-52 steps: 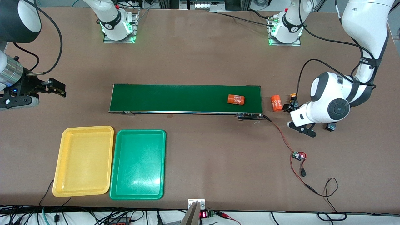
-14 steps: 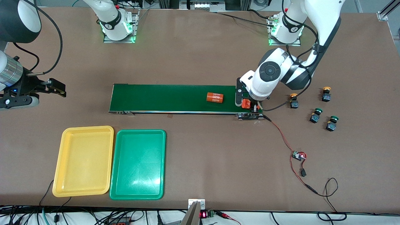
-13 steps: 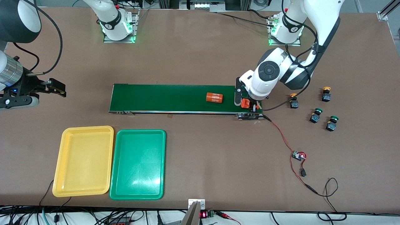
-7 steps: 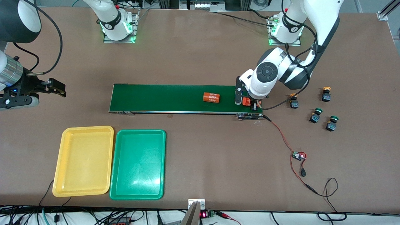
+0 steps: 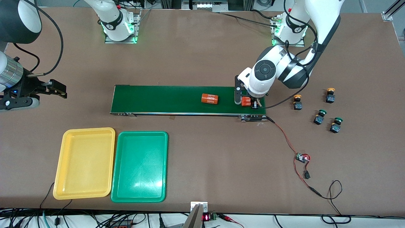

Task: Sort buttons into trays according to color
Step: 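Set the second cylinder on the belt and open the left gripper, then grasp a black push-button with yellow base using the left gripper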

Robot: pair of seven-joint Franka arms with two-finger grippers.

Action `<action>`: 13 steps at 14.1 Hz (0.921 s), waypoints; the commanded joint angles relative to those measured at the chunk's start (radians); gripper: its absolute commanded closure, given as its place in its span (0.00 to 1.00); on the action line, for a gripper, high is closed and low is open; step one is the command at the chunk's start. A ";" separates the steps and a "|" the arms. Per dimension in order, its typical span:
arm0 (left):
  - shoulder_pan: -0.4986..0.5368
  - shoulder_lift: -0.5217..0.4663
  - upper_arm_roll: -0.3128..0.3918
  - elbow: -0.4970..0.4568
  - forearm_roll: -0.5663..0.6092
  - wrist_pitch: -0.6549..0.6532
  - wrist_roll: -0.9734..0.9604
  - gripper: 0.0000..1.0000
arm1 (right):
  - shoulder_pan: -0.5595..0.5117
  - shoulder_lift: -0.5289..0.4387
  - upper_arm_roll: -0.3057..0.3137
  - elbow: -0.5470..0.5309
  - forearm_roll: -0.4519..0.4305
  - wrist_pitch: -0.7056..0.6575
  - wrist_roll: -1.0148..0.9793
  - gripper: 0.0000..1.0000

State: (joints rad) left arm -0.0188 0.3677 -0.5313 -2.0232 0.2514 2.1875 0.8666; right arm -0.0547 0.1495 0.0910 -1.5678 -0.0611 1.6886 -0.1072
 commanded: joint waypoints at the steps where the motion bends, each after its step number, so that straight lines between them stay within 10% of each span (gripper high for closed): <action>1: 0.032 -0.113 0.000 -0.005 -0.001 -0.051 -0.012 0.00 | -0.002 -0.007 0.003 0.000 -0.016 0.002 0.011 0.00; 6: 0.143 -0.125 0.081 -0.020 0.037 0.017 -0.024 0.00 | 0.000 -0.007 0.003 0.000 -0.014 0.002 0.011 0.00; 13: 0.255 -0.056 0.260 -0.014 -0.205 0.017 -0.283 0.00 | 0.000 -0.007 0.003 0.000 -0.016 0.002 0.011 0.00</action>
State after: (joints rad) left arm 0.2468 0.3021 -0.2918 -2.0337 0.0842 2.1966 0.7148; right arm -0.0551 0.1495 0.0906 -1.5677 -0.0616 1.6886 -0.1072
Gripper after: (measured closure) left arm 0.000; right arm 0.000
